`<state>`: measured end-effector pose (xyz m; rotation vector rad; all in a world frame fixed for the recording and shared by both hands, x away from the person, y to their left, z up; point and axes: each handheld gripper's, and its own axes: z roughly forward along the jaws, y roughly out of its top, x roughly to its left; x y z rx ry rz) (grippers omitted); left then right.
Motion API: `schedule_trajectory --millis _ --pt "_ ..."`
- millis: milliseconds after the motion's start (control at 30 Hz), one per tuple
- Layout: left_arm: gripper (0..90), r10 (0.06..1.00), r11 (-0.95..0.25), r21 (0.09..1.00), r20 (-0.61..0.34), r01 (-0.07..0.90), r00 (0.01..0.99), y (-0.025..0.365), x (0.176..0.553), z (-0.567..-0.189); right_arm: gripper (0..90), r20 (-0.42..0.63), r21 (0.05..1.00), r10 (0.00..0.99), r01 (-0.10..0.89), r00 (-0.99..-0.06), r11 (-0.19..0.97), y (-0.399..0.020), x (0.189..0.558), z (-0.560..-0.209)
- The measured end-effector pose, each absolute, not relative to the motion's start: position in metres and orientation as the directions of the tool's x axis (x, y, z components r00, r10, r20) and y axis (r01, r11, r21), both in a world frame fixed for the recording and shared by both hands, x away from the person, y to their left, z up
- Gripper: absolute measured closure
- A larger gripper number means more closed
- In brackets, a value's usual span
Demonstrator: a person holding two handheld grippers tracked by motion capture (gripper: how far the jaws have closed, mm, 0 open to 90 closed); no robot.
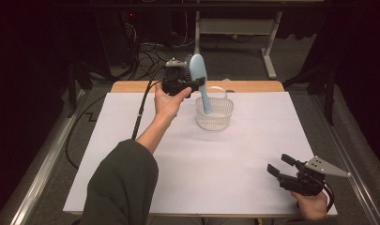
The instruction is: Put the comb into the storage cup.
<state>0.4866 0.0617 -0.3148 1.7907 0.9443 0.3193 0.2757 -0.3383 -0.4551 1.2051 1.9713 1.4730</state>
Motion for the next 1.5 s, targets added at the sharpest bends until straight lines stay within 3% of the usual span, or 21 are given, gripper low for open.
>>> schedule_trajectory --millis 1500 --pt "52.3 0.718 -0.174 0.855 -0.228 0.488 0.657 0.025 0.489 -0.352 23.2 0.155 0.915 0.817 0.393 -0.555 0.093 -0.337 0.276 -0.455"
